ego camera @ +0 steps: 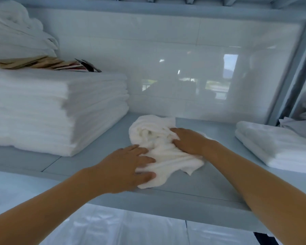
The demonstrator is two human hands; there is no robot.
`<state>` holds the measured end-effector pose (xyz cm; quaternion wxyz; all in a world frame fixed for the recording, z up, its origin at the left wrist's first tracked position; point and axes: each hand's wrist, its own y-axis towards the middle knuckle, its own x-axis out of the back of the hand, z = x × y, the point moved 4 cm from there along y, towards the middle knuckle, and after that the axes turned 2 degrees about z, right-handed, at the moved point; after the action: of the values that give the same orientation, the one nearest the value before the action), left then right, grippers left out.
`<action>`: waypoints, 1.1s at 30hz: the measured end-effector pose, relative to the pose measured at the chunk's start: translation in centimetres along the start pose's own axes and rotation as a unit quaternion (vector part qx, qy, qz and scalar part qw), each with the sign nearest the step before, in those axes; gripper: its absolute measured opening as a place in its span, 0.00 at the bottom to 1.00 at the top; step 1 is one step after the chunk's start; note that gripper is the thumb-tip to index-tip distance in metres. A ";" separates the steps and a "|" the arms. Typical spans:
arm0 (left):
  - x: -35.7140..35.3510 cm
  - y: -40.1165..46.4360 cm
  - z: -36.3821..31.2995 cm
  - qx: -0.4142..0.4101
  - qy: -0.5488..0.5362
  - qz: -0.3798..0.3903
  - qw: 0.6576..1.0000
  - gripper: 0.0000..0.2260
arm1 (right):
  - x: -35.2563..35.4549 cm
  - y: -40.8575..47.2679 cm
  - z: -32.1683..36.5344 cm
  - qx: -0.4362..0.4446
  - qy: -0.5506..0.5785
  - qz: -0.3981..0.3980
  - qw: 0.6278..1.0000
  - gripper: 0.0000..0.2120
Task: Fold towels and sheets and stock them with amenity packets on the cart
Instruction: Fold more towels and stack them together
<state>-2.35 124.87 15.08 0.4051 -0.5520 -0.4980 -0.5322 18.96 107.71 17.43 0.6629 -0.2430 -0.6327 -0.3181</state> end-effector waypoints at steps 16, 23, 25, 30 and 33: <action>3.1 18.6 0.0 0.075 -0.045 -0.018 0.996 0.35 | 6.5 -0.4 -3.5 -0.045 0.001 -0.070 0.997 0.39; 0.2 17.7 3.3 0.154 -0.105 -0.027 0.982 0.51 | 0.5 3.1 -4.5 0.016 0.065 -0.055 0.996 0.19; 0.4 17.7 3.4 0.162 -0.121 -0.031 0.979 0.49 | 0.6 3.2 -4.9 0.023 0.069 -0.101 0.992 0.16; 1.5 18.1 2.7 0.167 -0.120 -0.140 0.968 0.33 | 2.0 1.7 -5.2 0.038 0.081 -0.232 0.969 0.12; 3.1 17.3 3.4 0.153 -0.127 -0.259 0.945 0.25 | 4.4 0.4 -6.2 -0.004 0.067 -0.318 0.946 0.13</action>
<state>15.06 125.56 19.18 0.2663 -0.3985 -0.7463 -0.4618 23.46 102.97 21.33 0.5674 -0.0104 -0.6297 -0.5305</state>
